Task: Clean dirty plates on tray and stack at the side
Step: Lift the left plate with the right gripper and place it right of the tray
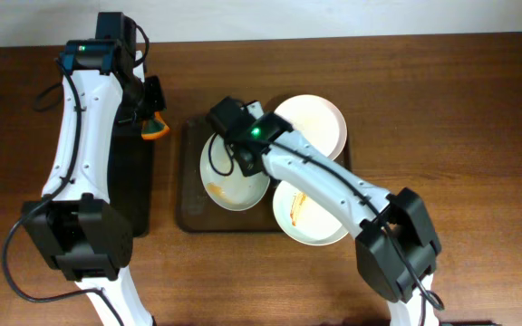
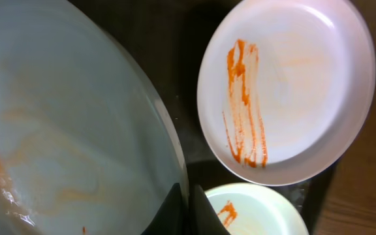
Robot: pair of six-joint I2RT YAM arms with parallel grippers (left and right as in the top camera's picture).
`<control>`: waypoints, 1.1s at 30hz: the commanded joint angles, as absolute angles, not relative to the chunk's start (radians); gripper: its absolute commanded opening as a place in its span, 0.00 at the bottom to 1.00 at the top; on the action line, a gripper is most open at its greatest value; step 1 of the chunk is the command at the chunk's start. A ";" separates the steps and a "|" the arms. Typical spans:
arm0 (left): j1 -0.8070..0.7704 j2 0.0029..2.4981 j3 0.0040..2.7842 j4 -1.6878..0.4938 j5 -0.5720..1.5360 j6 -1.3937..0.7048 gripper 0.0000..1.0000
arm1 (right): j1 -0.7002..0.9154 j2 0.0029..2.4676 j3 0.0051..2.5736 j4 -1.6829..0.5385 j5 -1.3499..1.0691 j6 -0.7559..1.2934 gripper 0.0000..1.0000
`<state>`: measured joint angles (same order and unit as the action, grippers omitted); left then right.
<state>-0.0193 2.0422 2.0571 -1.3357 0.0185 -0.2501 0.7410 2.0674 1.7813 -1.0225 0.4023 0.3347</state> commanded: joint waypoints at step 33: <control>-0.017 2.036 2.056 -1.336 0.020 -0.241 0.00 | 0.298 1.905 1.803 -1.143 -0.238 0.292 0.04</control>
